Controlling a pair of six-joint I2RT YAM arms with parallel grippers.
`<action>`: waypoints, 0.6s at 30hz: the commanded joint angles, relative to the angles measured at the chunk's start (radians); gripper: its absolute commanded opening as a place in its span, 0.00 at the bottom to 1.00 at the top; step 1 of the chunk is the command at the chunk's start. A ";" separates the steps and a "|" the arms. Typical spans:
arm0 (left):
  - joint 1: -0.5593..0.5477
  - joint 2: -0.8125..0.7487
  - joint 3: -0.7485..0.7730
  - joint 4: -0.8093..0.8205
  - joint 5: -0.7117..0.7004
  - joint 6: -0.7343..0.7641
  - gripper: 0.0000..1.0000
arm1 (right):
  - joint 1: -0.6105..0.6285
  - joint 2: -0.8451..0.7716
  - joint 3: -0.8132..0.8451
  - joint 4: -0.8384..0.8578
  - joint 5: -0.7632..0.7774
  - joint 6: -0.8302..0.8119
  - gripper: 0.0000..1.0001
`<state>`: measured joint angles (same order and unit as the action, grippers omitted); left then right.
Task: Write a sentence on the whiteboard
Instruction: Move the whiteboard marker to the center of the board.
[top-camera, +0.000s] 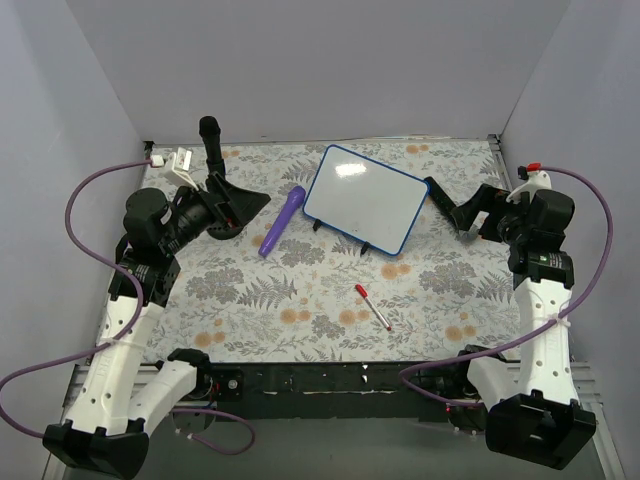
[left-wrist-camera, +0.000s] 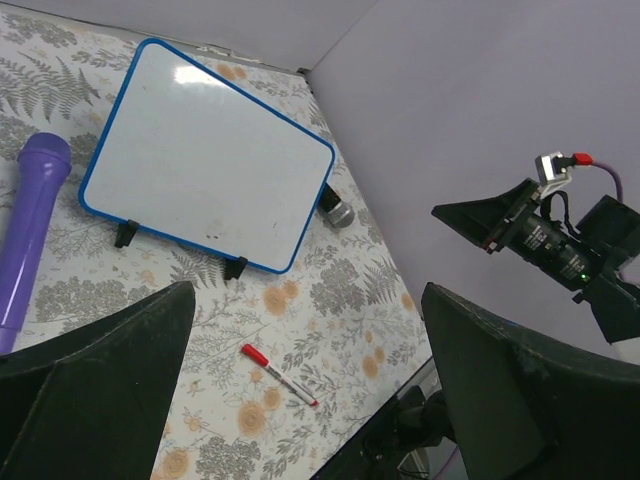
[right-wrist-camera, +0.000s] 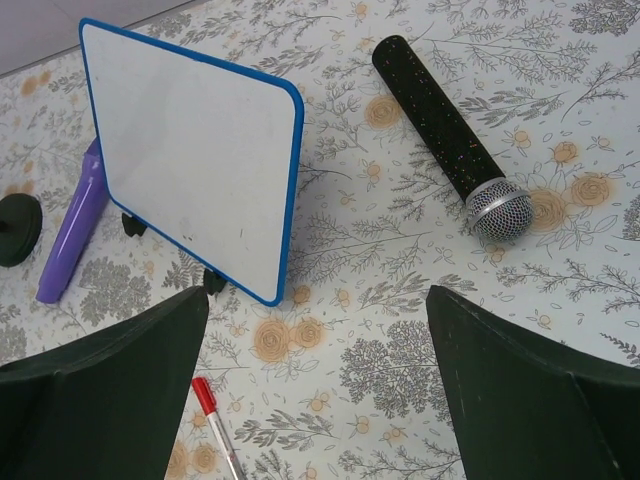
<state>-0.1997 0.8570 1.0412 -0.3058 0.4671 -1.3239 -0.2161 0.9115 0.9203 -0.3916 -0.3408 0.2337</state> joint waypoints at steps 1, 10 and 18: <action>0.002 -0.027 0.026 0.019 0.093 -0.040 0.98 | -0.003 0.009 0.055 0.010 0.006 -0.019 0.98; 0.002 -0.022 -0.026 0.082 0.200 -0.069 0.98 | 0.001 0.035 0.031 -0.019 -0.427 -0.336 0.98; -0.119 0.020 -0.070 0.111 0.213 -0.075 0.98 | 0.196 0.044 -0.020 -0.116 -0.394 -0.632 0.98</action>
<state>-0.2222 0.8597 0.9874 -0.2176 0.6724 -1.3975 -0.1299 0.9508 0.9188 -0.4431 -0.7036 -0.1844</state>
